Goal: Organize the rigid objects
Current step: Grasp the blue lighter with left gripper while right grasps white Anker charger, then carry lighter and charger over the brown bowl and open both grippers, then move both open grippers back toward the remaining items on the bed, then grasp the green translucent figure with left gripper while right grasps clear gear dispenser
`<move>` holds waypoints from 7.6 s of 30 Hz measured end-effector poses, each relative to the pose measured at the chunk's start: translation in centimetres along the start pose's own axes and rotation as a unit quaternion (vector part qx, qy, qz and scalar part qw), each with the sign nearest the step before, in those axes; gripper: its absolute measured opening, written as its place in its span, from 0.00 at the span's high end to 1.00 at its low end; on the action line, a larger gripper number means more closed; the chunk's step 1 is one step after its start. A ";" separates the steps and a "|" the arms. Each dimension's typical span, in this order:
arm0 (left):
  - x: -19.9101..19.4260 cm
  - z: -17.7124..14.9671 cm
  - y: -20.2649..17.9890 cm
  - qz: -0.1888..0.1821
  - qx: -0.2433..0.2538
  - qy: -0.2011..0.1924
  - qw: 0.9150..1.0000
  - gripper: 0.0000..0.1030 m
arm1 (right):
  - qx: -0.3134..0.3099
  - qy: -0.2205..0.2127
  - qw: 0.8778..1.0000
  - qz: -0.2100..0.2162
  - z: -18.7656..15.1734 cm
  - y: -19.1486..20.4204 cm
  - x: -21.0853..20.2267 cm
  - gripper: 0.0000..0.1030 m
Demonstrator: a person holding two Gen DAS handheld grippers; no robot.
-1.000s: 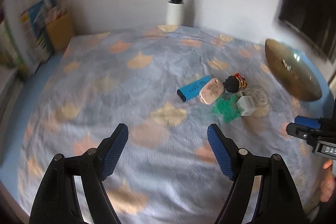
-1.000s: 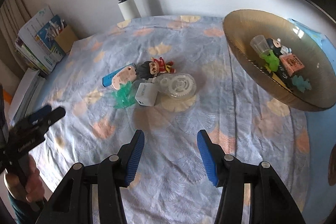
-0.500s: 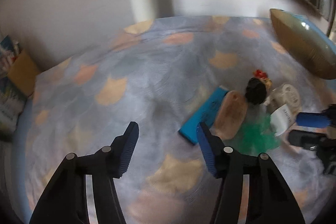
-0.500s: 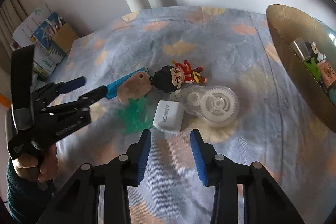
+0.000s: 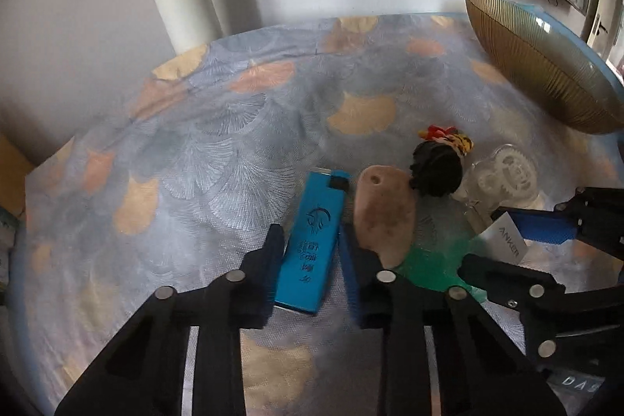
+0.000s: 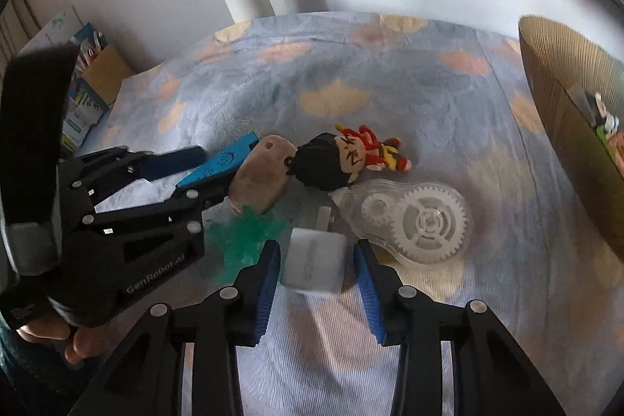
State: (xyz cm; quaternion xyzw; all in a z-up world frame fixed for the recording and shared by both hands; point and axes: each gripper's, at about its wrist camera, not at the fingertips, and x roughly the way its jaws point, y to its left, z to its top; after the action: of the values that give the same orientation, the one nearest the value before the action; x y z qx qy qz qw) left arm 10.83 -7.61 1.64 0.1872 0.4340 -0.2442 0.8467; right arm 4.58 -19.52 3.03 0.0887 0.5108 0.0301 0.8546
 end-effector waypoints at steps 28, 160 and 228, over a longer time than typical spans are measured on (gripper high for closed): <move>-8.9 -13.6 -4.0 0.039 -0.218 -0.022 0.975 0.75 | -0.135 -0.008 0.991 0.023 -12.6 -3.0 -7.9 0.73; -15.5 -11.4 -4.9 0.144 -0.241 -0.082 0.956 0.30 | -0.044 -0.074 0.995 -0.055 -6.6 -1.0 -14.3 0.44; -2.5 -4.2 -2.1 -0.070 -0.234 -0.015 0.970 0.54 | -0.197 -0.037 0.979 -0.030 -1.3 -2.1 -0.7 0.52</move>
State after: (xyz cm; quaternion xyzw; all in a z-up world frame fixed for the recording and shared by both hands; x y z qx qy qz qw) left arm 5.70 -6.51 1.16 -0.0506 0.4782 -0.1973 0.8543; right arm 3.00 -21.56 2.60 -0.0962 0.4655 0.1010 0.8740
